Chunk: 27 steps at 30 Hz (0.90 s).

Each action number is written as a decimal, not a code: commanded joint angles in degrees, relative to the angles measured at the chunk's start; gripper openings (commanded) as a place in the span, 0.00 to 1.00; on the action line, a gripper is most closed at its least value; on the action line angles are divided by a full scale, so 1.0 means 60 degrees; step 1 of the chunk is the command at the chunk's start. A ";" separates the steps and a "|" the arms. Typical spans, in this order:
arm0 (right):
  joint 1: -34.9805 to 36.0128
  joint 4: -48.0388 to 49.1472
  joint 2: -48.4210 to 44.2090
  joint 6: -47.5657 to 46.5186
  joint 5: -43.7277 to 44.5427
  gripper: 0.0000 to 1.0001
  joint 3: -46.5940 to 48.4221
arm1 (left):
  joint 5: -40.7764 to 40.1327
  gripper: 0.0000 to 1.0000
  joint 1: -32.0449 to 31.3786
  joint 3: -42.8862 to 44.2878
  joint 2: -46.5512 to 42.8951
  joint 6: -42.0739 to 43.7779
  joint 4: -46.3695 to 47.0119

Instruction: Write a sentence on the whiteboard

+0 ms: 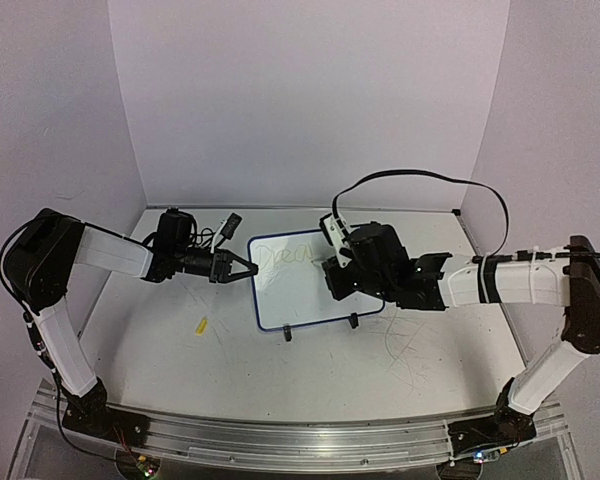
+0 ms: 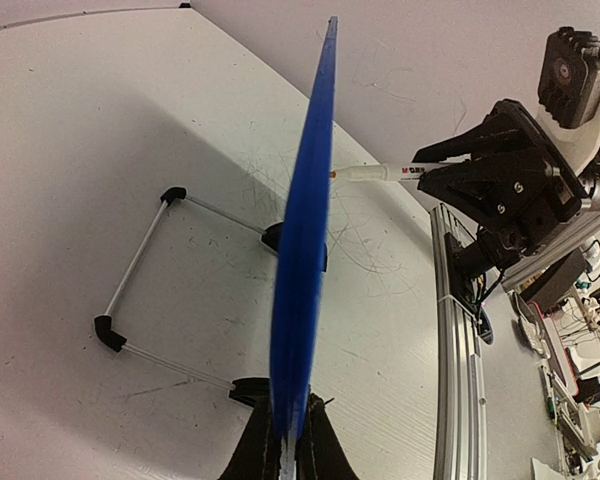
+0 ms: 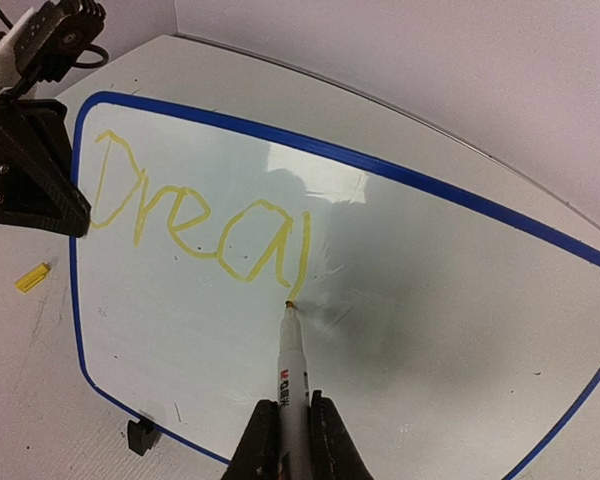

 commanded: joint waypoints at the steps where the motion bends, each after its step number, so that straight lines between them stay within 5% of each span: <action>1: -0.0095 0.0395 -0.0037 0.0022 0.0455 0.00 0.0270 | -0.0179 0.00 0.0007 0.0278 -0.0281 0.0183 -0.0302; 27: -0.0428 0.0657 -0.0359 0.0025 0.1148 0.00 0.0283 | -0.0145 0.00 0.0010 0.0300 -0.0260 0.0212 -0.0321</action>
